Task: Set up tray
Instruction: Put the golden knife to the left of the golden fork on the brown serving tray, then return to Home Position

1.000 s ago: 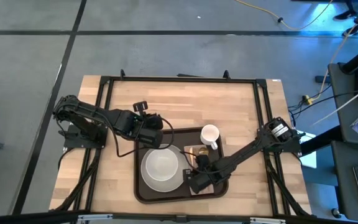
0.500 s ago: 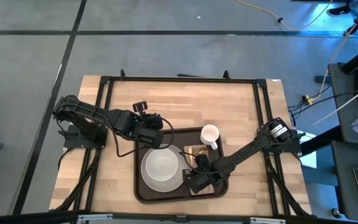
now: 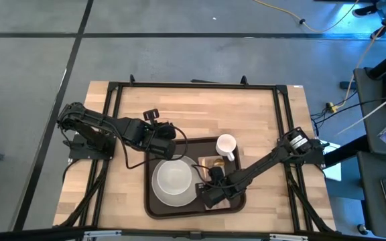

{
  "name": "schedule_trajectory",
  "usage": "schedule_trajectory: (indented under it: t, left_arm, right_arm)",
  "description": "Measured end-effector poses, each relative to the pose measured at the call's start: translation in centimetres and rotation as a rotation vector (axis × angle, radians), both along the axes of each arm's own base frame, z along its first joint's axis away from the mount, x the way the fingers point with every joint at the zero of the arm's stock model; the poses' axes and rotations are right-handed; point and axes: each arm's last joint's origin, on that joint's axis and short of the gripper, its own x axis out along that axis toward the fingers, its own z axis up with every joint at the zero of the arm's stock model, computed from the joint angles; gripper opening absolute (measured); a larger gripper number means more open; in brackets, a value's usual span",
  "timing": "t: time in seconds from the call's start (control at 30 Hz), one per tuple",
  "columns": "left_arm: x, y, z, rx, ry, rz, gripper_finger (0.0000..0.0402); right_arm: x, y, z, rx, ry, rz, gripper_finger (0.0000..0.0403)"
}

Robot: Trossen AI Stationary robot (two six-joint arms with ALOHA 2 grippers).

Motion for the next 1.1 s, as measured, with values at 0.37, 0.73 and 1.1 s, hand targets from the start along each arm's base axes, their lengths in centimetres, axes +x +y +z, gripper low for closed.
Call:
schedule_trajectory:
  t: [0.37,0.73,1.1]
  left_arm:
    - [0.00,0.01,0.00,0.000,0.001,-0.001,0.0033]
    - [0.00,0.00,0.00,0.000,0.001,-0.002,0.0033]
    - [0.00,0.00,0.00,0.000,0.002,-0.002,0.0033]
  right_arm:
    - [0.19,0.10,-0.11,0.003,-0.018,-0.005,0.0035]
    - [0.20,0.09,-0.06,0.007,-0.021,-0.007,0.0115]
    - [0.23,0.13,0.27,0.003,-0.003,-0.004,0.0117]
